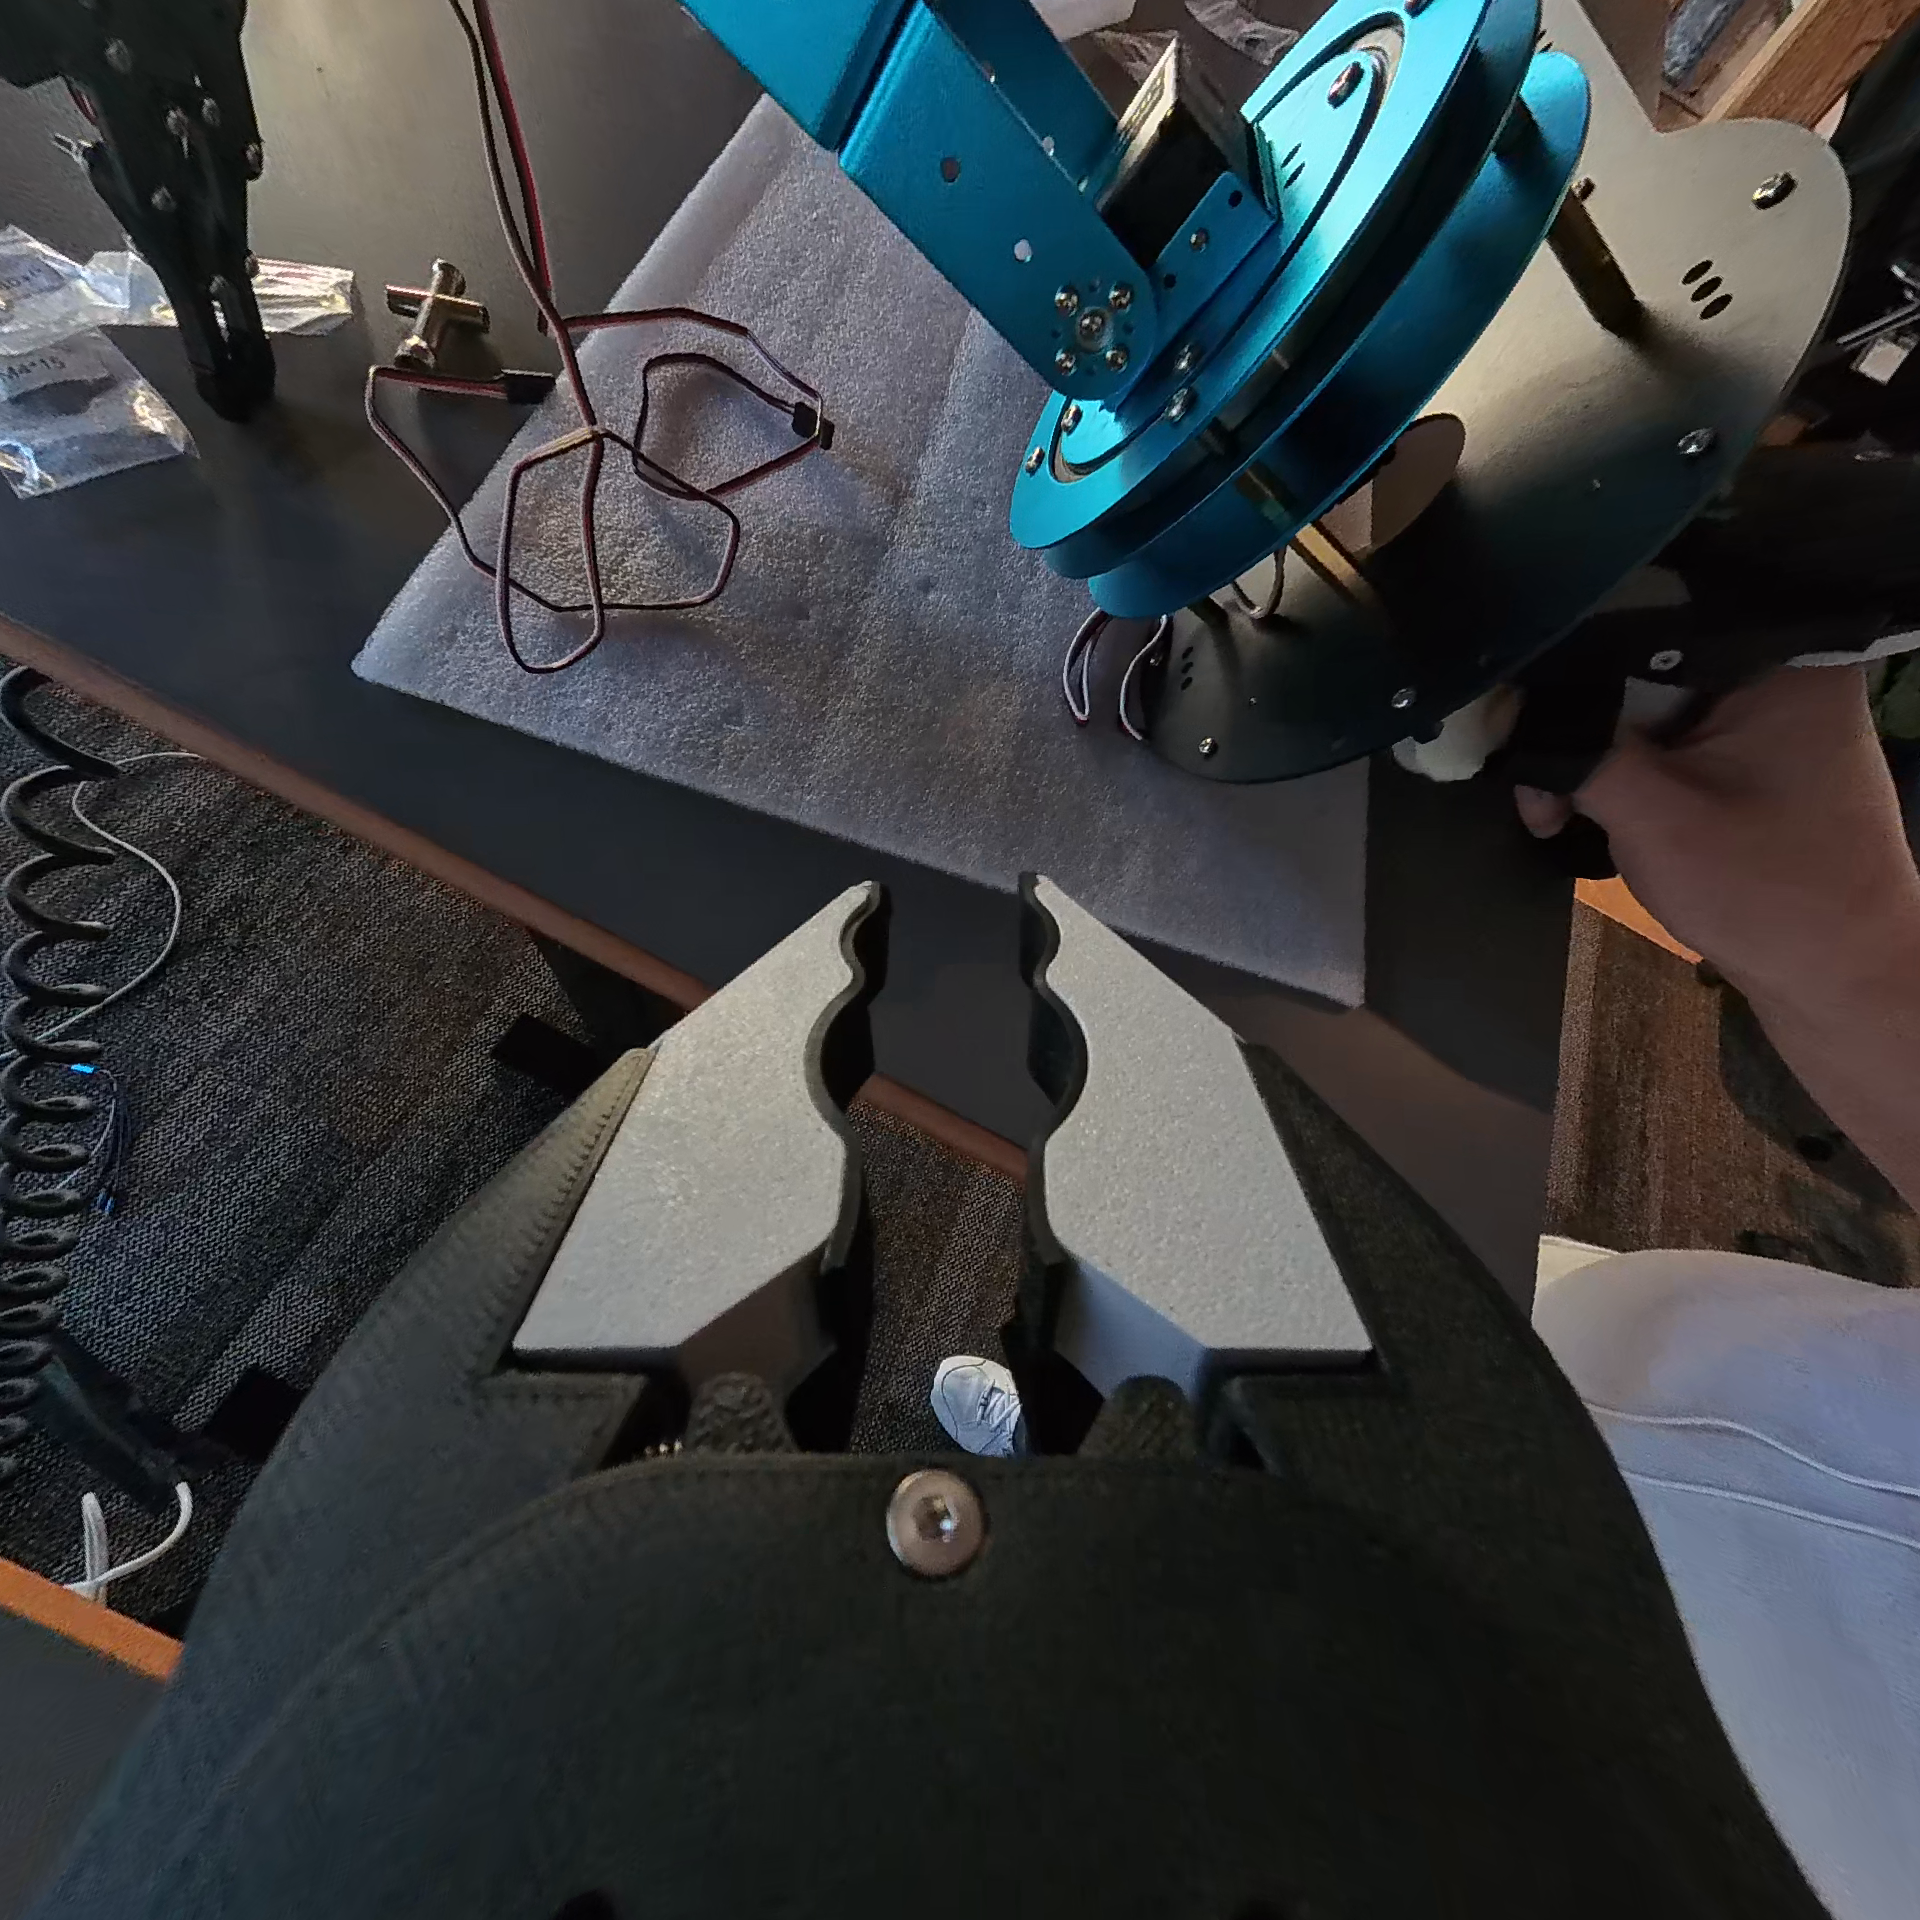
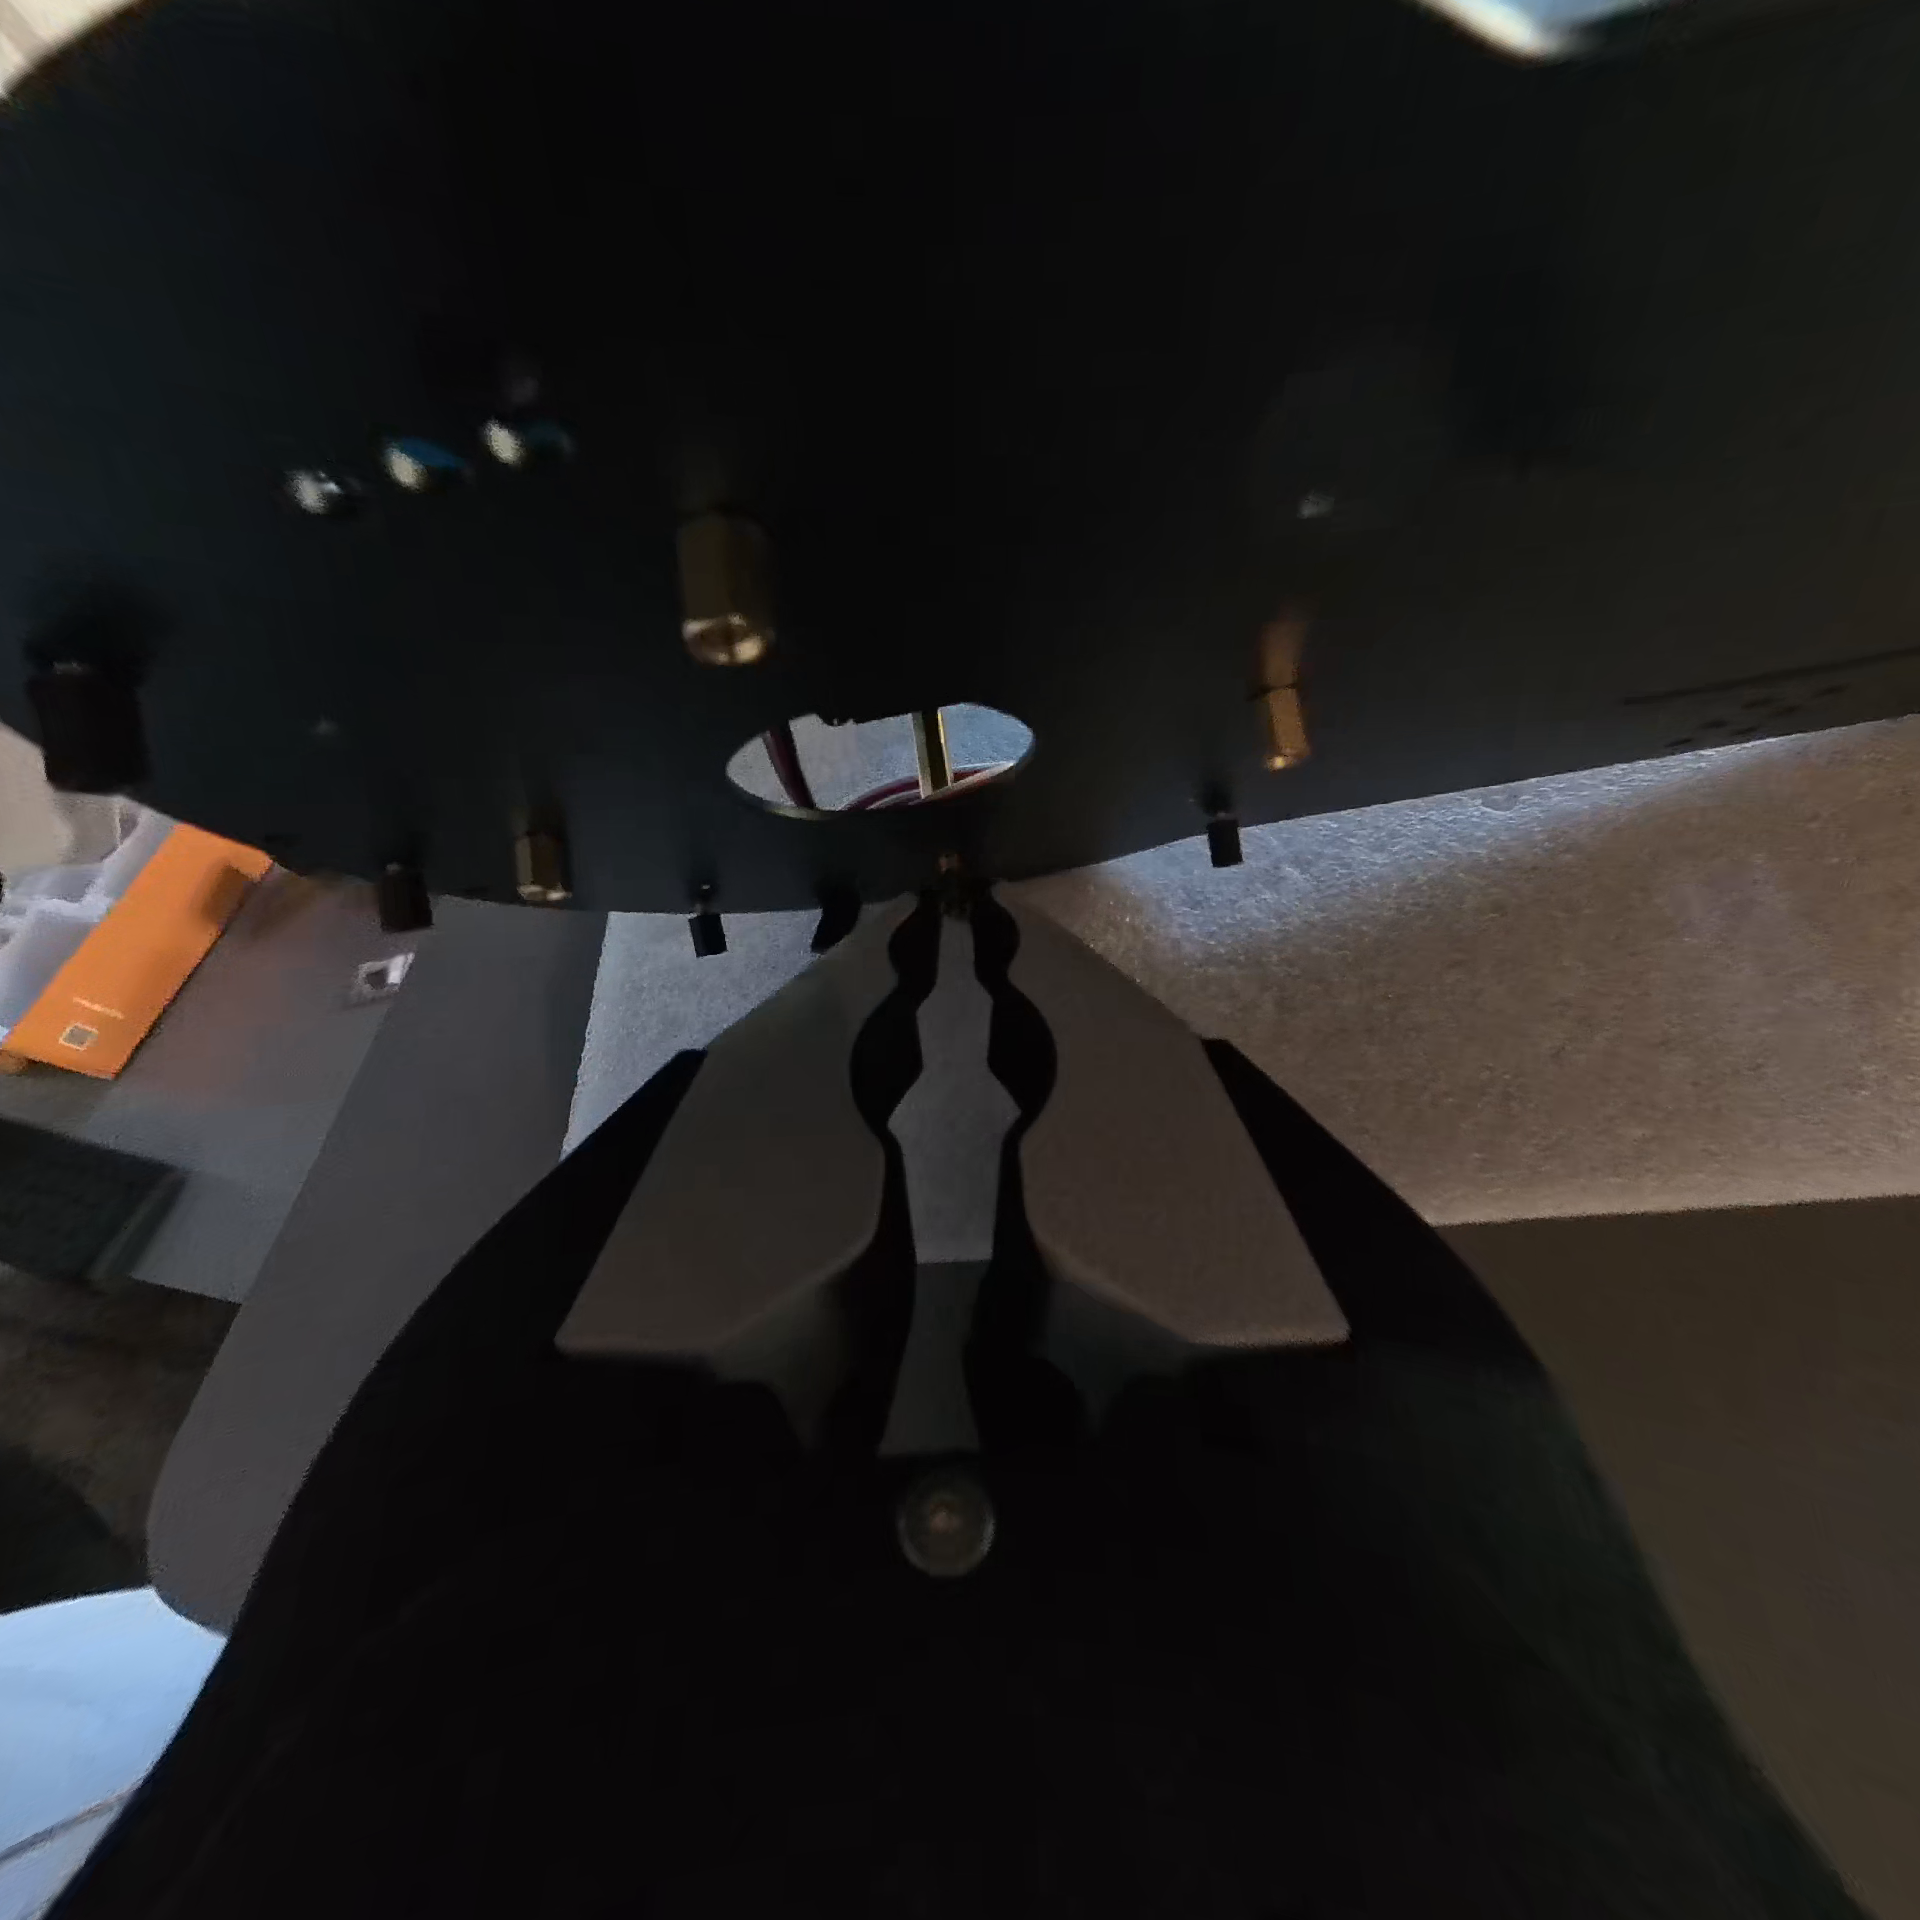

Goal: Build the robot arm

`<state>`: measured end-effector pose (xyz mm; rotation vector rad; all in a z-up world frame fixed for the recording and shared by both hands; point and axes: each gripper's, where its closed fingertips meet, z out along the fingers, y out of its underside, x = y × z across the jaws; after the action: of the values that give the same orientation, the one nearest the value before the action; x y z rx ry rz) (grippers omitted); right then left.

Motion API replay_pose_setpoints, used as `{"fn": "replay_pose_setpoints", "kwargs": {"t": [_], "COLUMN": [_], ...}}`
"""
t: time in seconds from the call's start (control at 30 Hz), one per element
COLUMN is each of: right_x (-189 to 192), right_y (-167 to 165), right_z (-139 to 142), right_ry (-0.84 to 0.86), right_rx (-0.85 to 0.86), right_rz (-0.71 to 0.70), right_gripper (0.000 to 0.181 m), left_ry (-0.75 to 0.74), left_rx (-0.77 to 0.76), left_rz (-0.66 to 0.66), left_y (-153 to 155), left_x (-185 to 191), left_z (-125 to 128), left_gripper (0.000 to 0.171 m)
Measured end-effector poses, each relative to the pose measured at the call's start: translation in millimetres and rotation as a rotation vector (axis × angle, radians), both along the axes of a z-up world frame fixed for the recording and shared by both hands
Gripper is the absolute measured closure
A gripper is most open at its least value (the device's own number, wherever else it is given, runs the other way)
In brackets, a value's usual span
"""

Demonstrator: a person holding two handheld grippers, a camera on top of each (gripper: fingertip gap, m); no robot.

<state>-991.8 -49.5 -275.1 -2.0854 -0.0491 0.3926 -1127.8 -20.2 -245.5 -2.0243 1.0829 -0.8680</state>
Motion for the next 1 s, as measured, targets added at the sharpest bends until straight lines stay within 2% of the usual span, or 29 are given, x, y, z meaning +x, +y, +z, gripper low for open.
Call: {"fn": "replay_pose_setpoints", "kwargs": {"t": [0.63, 1.0], "right_x": [-5.6, -4.5], "right_y": [3.1, 3.6], "right_z": [-12.6, -7.4], "right_ry": [-0.025, -0.021], "right_rx": [-0.084, -0.050], "right_rz": [0.033, 0.025], "right_gripper": [0.176, 0.177], "left_ry": [0.011, 0.010], "left_rx": [-0.005, -0.016], "left_rz": [-0.009, -0.001], "left_y": [-1.1, 0.6], "left_x": [2.2, -0.1], "left_z": [-3.1, -6.0], "left_gripper": [0.148, 0.148]}}
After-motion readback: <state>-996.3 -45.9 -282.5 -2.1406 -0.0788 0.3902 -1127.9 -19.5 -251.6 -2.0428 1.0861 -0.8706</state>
